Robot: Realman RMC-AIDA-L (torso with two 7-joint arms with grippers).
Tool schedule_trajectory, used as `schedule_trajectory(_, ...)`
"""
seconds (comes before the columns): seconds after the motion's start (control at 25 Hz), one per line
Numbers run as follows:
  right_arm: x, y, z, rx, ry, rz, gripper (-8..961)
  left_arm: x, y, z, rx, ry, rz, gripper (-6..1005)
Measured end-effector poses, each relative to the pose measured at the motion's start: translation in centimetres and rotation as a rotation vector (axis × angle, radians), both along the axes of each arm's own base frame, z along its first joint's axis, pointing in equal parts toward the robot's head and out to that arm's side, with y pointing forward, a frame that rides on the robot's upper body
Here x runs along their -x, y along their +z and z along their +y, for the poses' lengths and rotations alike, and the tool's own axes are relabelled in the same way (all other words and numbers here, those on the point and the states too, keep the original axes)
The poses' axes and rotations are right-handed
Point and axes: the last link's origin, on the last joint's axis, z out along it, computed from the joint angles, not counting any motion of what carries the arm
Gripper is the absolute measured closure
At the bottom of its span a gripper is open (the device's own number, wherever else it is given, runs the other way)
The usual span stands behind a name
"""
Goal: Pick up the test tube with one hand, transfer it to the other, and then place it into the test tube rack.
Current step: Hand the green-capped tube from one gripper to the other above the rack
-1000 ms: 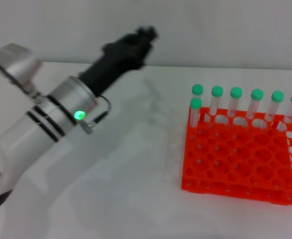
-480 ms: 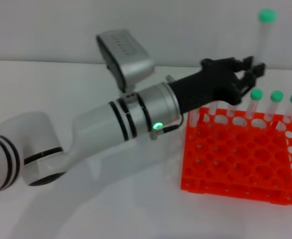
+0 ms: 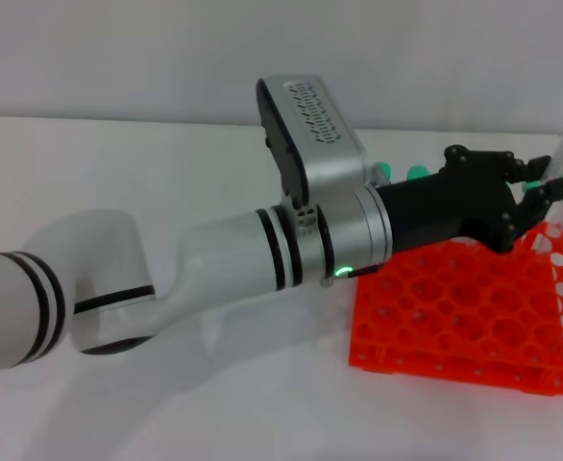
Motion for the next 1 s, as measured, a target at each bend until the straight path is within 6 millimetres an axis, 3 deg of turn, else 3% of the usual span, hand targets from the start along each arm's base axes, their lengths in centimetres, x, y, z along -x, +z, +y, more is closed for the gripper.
schedule_trajectory(0.64, 3.2, -1.3, 1.1, 0.116, 0.106, -0.040, 183, -0.3, -0.4, -0.1, 0.009, -0.013, 0.024, 792)
schedule_trajectory(1.0, 2.9, -1.2, 1.2, 0.106, 0.091, -0.037, 367, -0.6, -0.8, -0.4, 0.017, -0.015, 0.033, 790)
